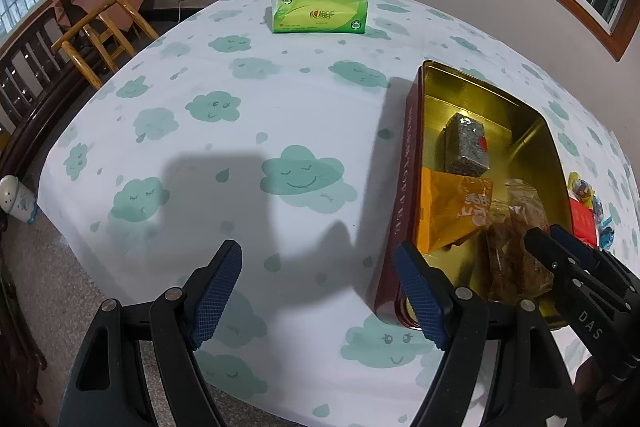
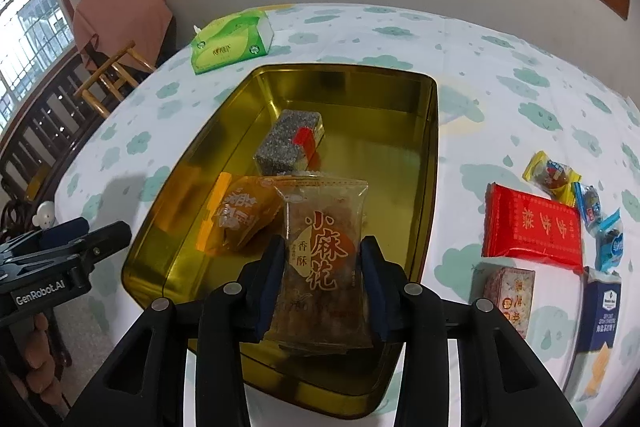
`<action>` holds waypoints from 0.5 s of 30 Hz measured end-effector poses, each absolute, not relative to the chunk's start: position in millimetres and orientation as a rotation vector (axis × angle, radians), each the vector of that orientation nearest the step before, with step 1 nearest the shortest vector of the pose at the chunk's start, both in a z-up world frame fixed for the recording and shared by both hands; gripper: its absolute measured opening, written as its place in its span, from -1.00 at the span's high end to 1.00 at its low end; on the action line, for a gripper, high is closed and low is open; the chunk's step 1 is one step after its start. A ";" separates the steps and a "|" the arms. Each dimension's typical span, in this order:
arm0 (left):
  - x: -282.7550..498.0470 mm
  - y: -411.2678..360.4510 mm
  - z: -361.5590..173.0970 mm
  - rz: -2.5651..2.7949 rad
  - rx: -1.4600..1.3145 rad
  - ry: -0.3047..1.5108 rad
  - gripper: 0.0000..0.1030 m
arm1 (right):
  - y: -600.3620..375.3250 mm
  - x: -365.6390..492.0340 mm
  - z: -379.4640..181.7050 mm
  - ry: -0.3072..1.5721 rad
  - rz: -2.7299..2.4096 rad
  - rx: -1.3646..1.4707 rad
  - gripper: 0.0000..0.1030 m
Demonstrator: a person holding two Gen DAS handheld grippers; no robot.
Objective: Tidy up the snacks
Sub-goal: 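Lower the second dough-stick bag into the tin and open the right gripper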
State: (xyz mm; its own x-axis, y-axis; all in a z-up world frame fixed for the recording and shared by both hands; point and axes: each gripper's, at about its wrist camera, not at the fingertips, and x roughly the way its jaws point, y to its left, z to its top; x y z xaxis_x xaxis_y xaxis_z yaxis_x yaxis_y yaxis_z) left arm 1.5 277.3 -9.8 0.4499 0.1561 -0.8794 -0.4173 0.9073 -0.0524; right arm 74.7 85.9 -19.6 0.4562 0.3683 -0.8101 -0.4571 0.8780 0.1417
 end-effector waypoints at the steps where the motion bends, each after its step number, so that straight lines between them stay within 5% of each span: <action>1: 1.3 275.5 -8.9 0.357 -0.278 1.046 -0.47 | 84.5 73.8 -18.5 0.968 0.510 -0.101 0.15; 15: 5.0 236.8 3.1 0.276 -0.241 1.025 -0.47 | 15.2 50.0 9.4 0.868 0.445 -0.092 -0.03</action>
State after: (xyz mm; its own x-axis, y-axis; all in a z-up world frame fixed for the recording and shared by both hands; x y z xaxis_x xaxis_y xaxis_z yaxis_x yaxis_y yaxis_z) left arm 5.0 236.8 3.1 0.4898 0.1127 -0.8645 -0.3363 0.9393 -0.0681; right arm 50.0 15.2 9.4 0.5611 0.3405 -0.7545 -0.4144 0.9046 0.1000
